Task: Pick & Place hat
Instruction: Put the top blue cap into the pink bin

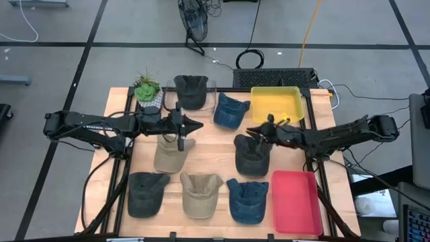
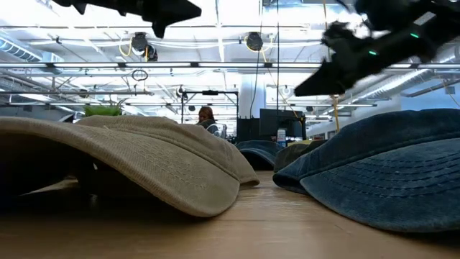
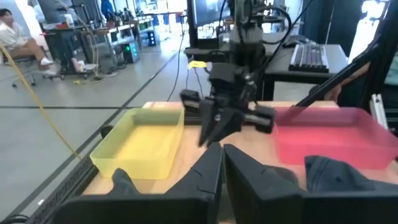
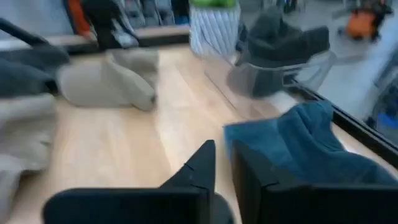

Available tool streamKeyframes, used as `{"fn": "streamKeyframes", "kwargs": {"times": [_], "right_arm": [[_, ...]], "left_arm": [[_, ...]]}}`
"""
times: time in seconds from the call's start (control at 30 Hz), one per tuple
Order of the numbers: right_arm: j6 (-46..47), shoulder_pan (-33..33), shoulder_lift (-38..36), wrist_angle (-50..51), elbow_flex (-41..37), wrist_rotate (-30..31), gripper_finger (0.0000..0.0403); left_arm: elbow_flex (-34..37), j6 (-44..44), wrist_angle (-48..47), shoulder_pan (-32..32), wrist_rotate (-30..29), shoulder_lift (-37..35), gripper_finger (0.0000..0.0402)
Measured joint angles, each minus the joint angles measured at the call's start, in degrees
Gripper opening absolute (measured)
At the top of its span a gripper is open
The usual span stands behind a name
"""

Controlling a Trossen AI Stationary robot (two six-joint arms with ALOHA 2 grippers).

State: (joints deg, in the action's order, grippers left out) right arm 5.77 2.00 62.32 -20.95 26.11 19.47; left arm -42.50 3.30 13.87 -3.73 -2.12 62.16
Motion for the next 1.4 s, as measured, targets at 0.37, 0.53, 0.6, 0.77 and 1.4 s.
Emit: {"fn": "streamKeyframes", "kwargs": {"times": [0.37, 0.53, 0.6, 0.77, 1.4], "right_arm": [[-6.5, 14.5, 13.6, 8.4, 18.3, -12.1, 0.0083], [-9.0, 19.4, 25.6, 16.8, 28.6, -15.2, 0.0107], [-10.2, 21.0, 29.8, 19.4, 32.1, -15.1, 0.0119], [-11.0, 25.2, 36.7, 21.1, 36.7, -17.0, 0.0136], [-12.1, 29.2, 44.8, 19.7, 38.9, -27.1, 0.0111]], "left_arm": [[2.8, -0.4, -2.4, 1.6, 1.2, -8.3, 0.0007], [6.0, -1.5, -1.6, 1.6, 1.1, -12.9, 0.0021], [7.0, -1.6, -1.7, 1.6, 0.8, -14.1, 0.0019], [8.7, -1.7, -1.7, 1.6, 0.8, -16.3, 0.0005], [9.1, -1.7, -1.8, 1.7, 1.0, -17.2, 0.0039]]}}
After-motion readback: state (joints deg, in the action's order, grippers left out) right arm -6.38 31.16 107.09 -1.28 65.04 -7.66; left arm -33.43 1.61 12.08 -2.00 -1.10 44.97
